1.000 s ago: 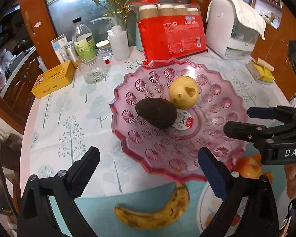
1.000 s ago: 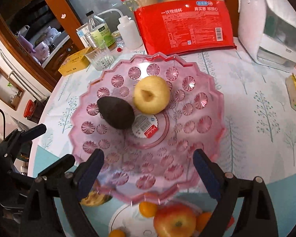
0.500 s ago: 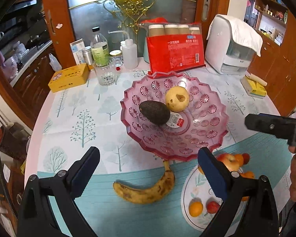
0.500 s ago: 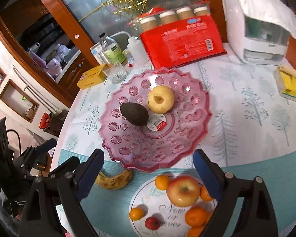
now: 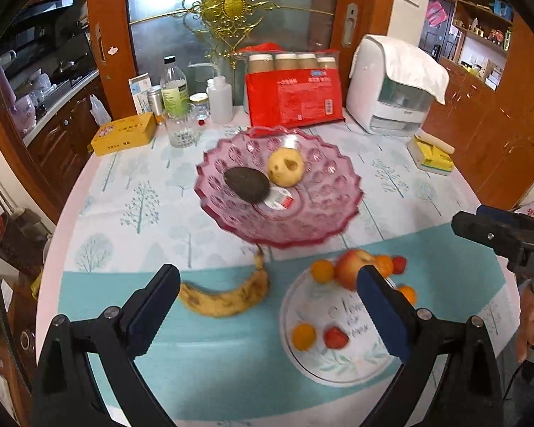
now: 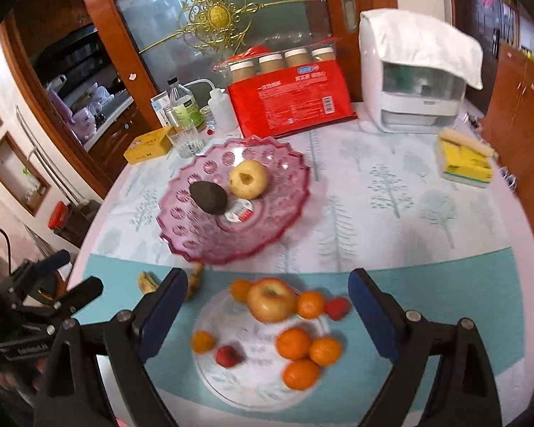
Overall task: Organize fruits
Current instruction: 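Withdraw both tools from the bowl toward the fruit plate, then grasp the kumquat with the left tool while the right tool grasps the red fruit, then carry kumquat and red fruit into the pink bowl and open both tools, then withdraw both tools from the bowl back over the table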
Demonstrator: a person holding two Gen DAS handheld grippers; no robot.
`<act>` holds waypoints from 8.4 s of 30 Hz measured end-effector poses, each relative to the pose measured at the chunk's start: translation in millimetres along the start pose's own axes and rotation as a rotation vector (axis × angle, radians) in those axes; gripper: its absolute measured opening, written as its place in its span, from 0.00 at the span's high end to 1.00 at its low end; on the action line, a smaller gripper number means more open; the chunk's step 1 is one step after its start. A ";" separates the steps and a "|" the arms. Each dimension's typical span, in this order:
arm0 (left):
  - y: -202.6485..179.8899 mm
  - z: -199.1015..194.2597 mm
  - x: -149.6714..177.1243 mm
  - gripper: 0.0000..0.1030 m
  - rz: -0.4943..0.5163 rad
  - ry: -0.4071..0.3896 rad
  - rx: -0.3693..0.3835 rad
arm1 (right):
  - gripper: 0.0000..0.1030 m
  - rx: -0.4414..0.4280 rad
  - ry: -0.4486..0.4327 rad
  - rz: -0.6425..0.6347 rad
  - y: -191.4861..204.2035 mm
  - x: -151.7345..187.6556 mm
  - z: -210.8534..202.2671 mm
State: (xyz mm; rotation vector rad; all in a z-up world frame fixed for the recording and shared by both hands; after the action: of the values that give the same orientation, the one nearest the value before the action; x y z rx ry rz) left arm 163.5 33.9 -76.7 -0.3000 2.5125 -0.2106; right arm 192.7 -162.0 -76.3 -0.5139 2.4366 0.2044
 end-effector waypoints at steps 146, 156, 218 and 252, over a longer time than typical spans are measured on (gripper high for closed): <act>6.0 86.2 -122.8 0.73 0.019 0.052 -0.066 | 0.69 -0.050 0.025 -0.120 13.1 -129.8 102.5; 13.5 200.8 -70.1 0.73 0.001 0.239 -0.064 | 0.69 -0.098 0.210 -0.064 20.4 -72.6 204.5; 19.3 49.8 -27.1 0.14 -0.003 -0.068 -0.135 | 0.64 -0.050 0.029 -0.061 32.5 -29.6 83.7; 32.3 -43.6 67.3 0.14 0.003 -0.082 -0.235 | 0.59 -0.120 0.002 -0.146 53.8 49.0 -3.9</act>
State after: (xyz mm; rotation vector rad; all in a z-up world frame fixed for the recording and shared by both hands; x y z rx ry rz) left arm 79.2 51.1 -84.8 -0.3909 2.4573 0.0971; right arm 133.1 -129.2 -102.3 -0.7426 2.3868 0.2899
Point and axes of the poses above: each gripper's, at about its wrist camera, not at the fingertips, and z roughly the way its jaws point, y to its left, x to its underside, the point moved 9 cm from there along z, roughly the way its jaws point, and after that the axes turned 15 degrees about -z, right-handed, at the moved point
